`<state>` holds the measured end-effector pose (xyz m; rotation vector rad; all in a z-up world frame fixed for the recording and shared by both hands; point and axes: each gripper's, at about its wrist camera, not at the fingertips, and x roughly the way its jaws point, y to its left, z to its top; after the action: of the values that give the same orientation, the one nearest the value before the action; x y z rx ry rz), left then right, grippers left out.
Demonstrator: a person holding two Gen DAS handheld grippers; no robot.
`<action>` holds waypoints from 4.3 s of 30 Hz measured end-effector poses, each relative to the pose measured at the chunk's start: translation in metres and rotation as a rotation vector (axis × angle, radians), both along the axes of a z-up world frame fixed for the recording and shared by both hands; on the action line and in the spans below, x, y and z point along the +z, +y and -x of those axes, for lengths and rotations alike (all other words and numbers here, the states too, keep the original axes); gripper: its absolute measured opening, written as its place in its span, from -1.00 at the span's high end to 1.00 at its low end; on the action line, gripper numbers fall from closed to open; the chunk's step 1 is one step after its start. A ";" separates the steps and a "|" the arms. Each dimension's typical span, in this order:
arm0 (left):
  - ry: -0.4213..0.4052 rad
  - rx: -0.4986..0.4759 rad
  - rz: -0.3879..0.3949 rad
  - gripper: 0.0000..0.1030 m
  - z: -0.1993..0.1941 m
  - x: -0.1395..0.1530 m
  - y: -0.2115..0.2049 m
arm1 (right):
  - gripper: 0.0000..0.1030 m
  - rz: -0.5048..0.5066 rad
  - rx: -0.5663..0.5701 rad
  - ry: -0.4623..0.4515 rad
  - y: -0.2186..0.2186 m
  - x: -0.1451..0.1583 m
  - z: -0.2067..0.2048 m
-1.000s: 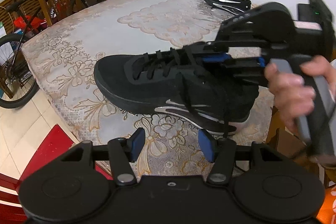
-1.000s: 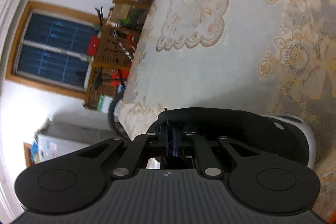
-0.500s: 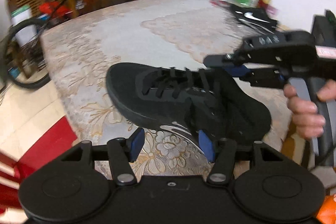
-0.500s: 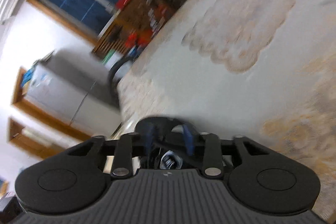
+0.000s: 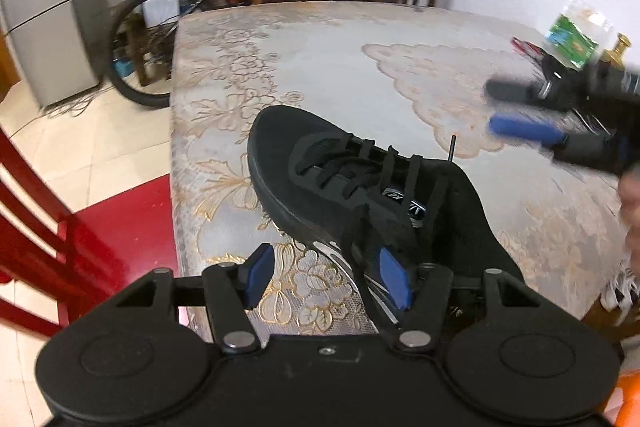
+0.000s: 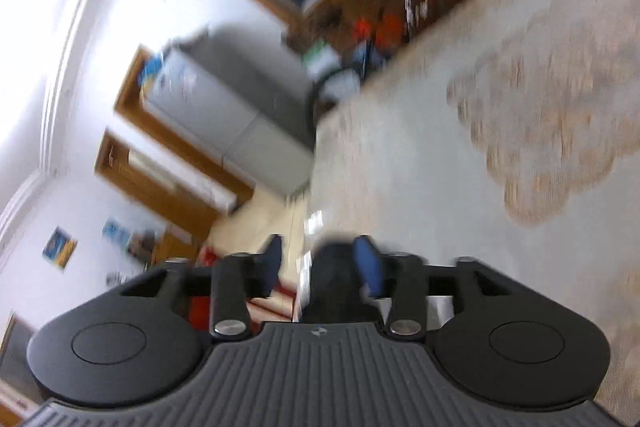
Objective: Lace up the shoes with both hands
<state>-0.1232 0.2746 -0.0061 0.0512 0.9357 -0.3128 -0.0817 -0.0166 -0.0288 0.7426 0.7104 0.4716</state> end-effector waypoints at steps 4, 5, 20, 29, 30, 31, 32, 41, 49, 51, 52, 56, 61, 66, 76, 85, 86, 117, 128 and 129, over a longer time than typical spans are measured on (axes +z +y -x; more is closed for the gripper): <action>-0.017 0.036 -0.016 -0.08 0.007 0.007 -0.006 | 0.28 0.022 0.073 0.045 0.021 -0.027 -0.011; -0.022 0.044 -0.019 -0.08 0.008 0.008 -0.007 | 0.94 -0.005 0.089 0.059 0.023 -0.029 -0.014; -0.113 0.153 0.019 -0.15 0.019 0.035 0.008 | 0.94 -0.238 0.157 -0.419 -0.011 0.145 -0.014; -0.100 0.109 0.086 -0.29 0.007 0.032 -0.008 | 0.88 0.164 0.054 -0.288 -0.015 0.124 -0.034; -0.096 0.097 0.078 -0.31 0.007 0.030 -0.013 | 0.76 0.260 0.054 -0.233 -0.012 0.117 -0.040; -0.090 0.087 0.071 -0.34 0.006 0.028 -0.017 | 0.35 0.358 0.054 -0.171 -0.009 0.109 -0.046; -0.084 0.080 0.067 -0.34 0.007 0.025 -0.020 | 0.15 0.462 0.055 -0.097 -0.005 0.097 -0.051; 0.014 0.117 0.072 -0.38 0.009 -0.001 -0.010 | 0.16 0.590 0.173 0.089 0.000 0.048 -0.001; -0.044 0.034 -0.025 -0.38 -0.024 -0.002 0.004 | 0.16 0.568 0.197 0.246 0.012 0.031 -0.001; -0.081 0.003 -0.054 -0.38 -0.042 0.004 0.011 | 0.16 0.474 0.209 0.275 0.017 0.031 0.012; -0.098 -0.022 -0.070 -0.39 -0.054 0.006 0.013 | 0.16 0.439 0.256 0.292 0.023 0.026 0.016; -0.164 -0.147 -0.157 -0.39 -0.124 0.010 0.010 | 0.17 0.426 0.418 0.431 0.064 -0.014 0.003; -0.131 -0.256 -0.205 -0.39 -0.194 -0.024 -0.003 | 0.69 0.589 0.220 0.474 0.079 -0.039 -0.019; -0.009 -0.365 -0.250 -0.27 -0.191 -0.062 -0.008 | 0.73 0.690 0.006 0.418 0.044 -0.023 -0.040; 0.118 -0.221 -0.148 -0.25 -0.123 -0.074 -0.023 | 0.83 0.747 0.073 0.162 -0.010 -0.023 -0.187; 0.100 0.088 -0.026 -0.26 -0.093 -0.071 -0.071 | 0.63 0.622 0.176 0.154 -0.060 -0.034 -0.213; 0.092 0.124 -0.026 -0.28 -0.089 -0.067 -0.074 | 0.58 0.617 0.199 0.158 -0.067 -0.038 -0.202; -0.041 0.523 0.071 -0.43 0.036 0.004 -0.014 | 0.86 1.252 1.662 -0.730 0.079 0.009 -0.047; -0.080 0.155 0.145 -0.47 -0.043 -0.018 -0.062 | 0.27 0.998 0.508 -0.216 0.000 0.002 -0.101; -0.072 0.124 0.165 -0.47 -0.050 -0.021 -0.067 | 0.28 0.955 0.459 -0.138 -0.004 -0.010 -0.104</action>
<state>-0.0731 0.2074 -0.0275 -0.1459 0.8350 -0.2704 0.0223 -0.0204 -0.0385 -0.3563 0.8666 0.5182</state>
